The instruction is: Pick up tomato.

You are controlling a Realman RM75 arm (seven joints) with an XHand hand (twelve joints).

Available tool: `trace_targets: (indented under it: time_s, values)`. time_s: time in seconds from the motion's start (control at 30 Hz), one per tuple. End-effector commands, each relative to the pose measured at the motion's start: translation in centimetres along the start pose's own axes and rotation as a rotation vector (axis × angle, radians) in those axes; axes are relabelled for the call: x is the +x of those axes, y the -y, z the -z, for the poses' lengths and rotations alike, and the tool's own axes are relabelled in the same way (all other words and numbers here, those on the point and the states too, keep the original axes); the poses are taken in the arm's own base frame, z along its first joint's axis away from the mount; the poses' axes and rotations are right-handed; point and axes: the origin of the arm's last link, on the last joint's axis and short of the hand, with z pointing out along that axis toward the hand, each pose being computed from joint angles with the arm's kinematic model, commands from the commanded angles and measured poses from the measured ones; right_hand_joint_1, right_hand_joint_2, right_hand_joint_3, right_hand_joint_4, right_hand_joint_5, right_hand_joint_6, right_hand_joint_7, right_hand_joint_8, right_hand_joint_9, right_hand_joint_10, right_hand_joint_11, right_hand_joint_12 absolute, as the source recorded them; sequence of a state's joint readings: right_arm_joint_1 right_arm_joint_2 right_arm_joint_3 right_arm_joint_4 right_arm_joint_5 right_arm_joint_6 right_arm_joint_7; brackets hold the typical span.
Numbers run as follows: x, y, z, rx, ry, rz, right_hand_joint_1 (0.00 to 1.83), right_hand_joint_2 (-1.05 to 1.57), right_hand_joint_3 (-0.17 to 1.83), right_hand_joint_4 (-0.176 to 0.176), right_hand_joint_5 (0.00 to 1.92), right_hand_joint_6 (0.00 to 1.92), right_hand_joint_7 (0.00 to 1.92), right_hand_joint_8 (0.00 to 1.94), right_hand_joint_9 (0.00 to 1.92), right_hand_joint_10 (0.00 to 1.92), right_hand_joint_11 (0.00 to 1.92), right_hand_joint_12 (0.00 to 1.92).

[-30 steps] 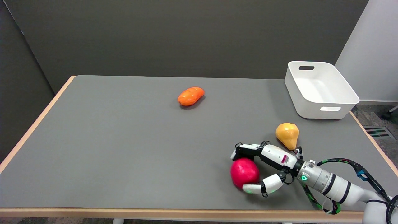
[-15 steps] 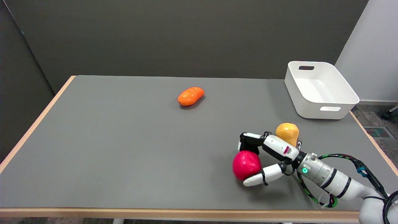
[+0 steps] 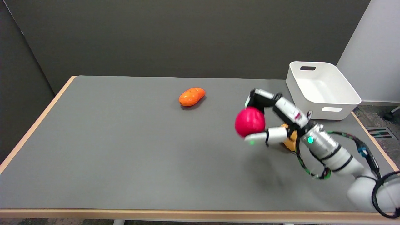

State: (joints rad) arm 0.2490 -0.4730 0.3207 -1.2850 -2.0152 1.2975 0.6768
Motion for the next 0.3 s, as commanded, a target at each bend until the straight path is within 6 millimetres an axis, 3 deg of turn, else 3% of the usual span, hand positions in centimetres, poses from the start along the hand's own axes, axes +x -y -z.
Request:
trace_targets:
  time_s: [0.03, 0.3]
  values:
    - [11.6, -0.9, -7.6, -0.030, -0.424, 0.172, 1.15, 1.14, 0.38, -0.176, 0.60, 1.61, 0.65, 1.62, 0.81, 1.66, 0.70, 1.92]
    - [16.0, -5.6, -11.9, -0.276, -0.372, 0.518, 1.15, 1.14, 0.38, -0.176, 0.60, 1.62, 0.65, 1.62, 0.81, 1.67, 0.70, 1.92]
